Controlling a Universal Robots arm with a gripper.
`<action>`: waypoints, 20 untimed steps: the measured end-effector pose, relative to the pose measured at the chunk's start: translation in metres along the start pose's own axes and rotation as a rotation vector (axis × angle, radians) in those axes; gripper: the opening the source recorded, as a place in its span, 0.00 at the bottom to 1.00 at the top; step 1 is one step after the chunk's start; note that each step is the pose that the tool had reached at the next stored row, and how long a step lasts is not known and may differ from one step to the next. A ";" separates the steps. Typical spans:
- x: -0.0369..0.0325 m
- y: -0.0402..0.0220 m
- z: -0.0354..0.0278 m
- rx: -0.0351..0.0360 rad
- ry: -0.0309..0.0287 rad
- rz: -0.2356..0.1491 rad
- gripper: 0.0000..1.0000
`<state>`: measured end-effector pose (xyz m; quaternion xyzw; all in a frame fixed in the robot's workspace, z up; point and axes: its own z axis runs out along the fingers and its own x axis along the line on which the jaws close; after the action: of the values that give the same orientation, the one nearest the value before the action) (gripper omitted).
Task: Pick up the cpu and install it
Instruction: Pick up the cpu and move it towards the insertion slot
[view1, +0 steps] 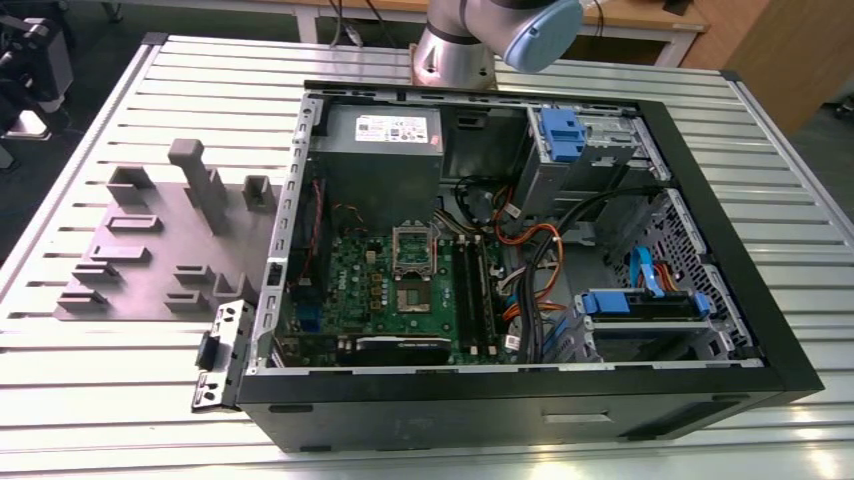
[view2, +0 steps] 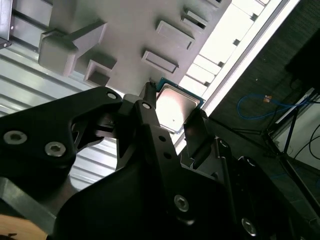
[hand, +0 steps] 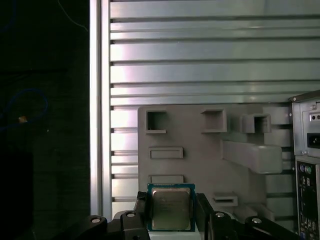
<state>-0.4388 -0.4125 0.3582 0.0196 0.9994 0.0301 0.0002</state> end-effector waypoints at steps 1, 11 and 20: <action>0.0000 0.0000 -0.0007 -0.0001 -0.0001 0.000 0.47; 0.0000 0.0004 -0.0072 0.0000 0.0000 0.000 0.47; 0.0000 0.0007 -0.0107 -0.0001 -0.0001 0.000 0.47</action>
<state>-0.4388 -0.4125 0.3690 0.0196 0.9994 0.0302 0.0003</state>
